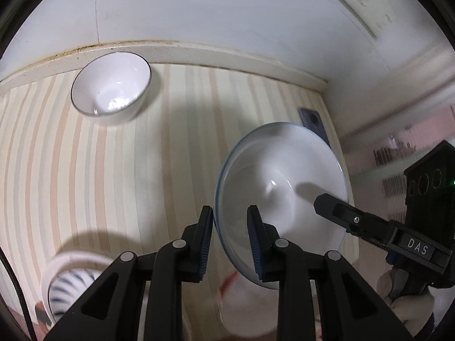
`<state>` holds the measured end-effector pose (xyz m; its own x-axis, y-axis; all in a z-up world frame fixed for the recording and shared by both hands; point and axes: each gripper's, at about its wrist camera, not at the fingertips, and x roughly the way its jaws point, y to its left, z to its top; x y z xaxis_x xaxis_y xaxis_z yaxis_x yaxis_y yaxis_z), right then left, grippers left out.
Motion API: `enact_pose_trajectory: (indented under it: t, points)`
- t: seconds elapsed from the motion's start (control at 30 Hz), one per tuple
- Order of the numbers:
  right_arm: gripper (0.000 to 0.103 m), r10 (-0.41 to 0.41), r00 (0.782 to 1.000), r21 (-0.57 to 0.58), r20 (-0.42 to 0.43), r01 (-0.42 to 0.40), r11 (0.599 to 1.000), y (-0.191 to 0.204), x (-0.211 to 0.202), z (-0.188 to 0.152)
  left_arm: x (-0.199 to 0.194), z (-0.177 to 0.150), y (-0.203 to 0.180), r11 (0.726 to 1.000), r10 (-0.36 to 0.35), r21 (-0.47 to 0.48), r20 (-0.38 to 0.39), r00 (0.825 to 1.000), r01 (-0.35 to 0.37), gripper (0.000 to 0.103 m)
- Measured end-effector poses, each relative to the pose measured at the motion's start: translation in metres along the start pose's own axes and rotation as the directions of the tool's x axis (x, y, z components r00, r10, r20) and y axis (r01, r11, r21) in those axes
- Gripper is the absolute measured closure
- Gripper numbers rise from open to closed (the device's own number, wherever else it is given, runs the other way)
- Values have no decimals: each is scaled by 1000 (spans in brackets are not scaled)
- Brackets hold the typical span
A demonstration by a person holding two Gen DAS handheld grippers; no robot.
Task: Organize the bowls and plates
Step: 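Lift the nested bowls with both grippers and carry them toward the black-rimmed bowl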
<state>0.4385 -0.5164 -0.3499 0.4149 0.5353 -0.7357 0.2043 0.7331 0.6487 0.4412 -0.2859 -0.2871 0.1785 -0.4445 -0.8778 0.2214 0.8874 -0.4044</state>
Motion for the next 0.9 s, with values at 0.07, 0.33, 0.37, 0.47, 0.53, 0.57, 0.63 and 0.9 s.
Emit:
enact_pose_trajectory:
  t: [0.07,0.33,0.37,0.47,0.53,0.57,0.63,0.9]
  points:
    - [77,-7,1000,10,0,7,1000,0,-12,-17,-7,-14,-6,1000,-3,19,-10,1000,3,81]
    - [77,-24,1000,49,-8,24,998,-7,-48,-84,-25,-63,-21,997,-24,68,-43,999,27,81]
    - [77,-26,1000,53,-10,27,998,-9,-51,-88,-24,-67,-23,997,-25,72,-47,999,29,81]
    - [77,-33,999,70,-23,34,997,-16,-51,-105,-20,-81,-26,996,-14,85,-68,998,20,81]
    - [77,-36,999,81,-30,39,996,-22,-49,-112,-15,-88,-27,995,-1,96,-80,997,9,81]
    - [77,-41,999,85,-34,43,995,-25,-48,-116,-13,-91,-27,995,4,101,-86,996,5,81]
    - [77,-51,998,85,-39,54,995,-28,-44,-119,-7,-95,-29,994,20,113,-97,995,-9,81]
    - [77,-104,993,64,-55,108,992,-38,-25,-125,20,-108,-29,986,93,153,-129,987,-73,81]
